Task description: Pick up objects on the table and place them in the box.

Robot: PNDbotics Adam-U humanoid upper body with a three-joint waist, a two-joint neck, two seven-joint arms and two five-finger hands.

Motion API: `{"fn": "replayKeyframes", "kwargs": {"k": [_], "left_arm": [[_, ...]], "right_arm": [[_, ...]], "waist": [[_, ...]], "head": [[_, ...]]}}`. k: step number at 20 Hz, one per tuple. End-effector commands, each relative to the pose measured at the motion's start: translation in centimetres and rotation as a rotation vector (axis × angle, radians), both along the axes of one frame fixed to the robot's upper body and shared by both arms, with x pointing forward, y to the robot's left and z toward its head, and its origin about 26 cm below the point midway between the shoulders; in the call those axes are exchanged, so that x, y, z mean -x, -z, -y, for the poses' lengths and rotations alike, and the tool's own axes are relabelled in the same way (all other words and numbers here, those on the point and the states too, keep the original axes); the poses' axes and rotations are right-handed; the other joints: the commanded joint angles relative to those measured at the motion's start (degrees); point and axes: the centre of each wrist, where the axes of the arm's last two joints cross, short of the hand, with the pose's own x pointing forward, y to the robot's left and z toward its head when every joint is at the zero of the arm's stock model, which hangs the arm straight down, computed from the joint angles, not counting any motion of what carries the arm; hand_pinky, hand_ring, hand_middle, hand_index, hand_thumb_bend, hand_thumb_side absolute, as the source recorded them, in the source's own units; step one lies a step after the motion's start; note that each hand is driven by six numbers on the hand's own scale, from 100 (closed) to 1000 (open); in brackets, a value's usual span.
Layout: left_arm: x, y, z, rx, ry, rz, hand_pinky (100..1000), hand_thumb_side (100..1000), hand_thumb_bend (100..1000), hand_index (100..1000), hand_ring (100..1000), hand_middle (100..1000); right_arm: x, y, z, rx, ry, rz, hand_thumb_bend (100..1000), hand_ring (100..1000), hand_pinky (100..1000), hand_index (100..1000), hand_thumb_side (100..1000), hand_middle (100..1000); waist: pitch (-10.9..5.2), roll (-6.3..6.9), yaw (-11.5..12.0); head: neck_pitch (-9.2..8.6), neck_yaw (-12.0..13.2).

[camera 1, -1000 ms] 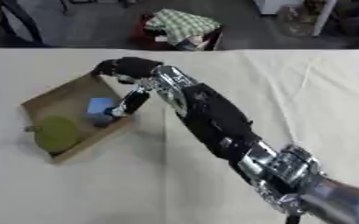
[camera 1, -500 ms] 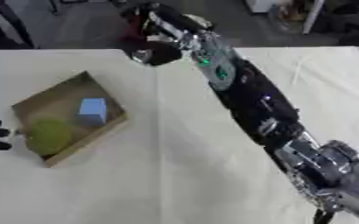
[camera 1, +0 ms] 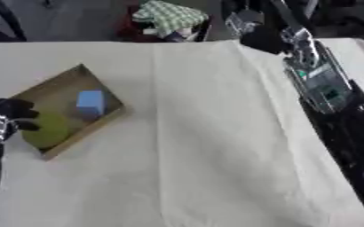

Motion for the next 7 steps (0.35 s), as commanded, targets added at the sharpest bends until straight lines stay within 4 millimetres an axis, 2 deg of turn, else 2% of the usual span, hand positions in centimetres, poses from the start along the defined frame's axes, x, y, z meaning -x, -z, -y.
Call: {"fn": "replayKeyframes", "kwargs": {"k": [1, 7], "left_arm": [[0.0, -0.2, -0.8, -0.015, -0.027, 0.01, 565, 744, 100, 651, 636, 611], [0.1, 0.2, -1.1, -0.012, -0.049, -0.001, 566, 745, 100, 654, 638, 614]], "right_arm": [[1.7, -0.2, 0.8, -0.061, 0.003, 0.019, 100, 615, 603, 813, 434, 653], [4.1, 3.4, 2.2, -0.144, 0.052, -0.055, 100, 607, 595, 799, 420, 643]], "waist": [[-1.09, 0.2, -0.8], [-1.18, 0.27, -2.6]], "head": [[0.46, 1.3], [0.65, 2.7]]}}
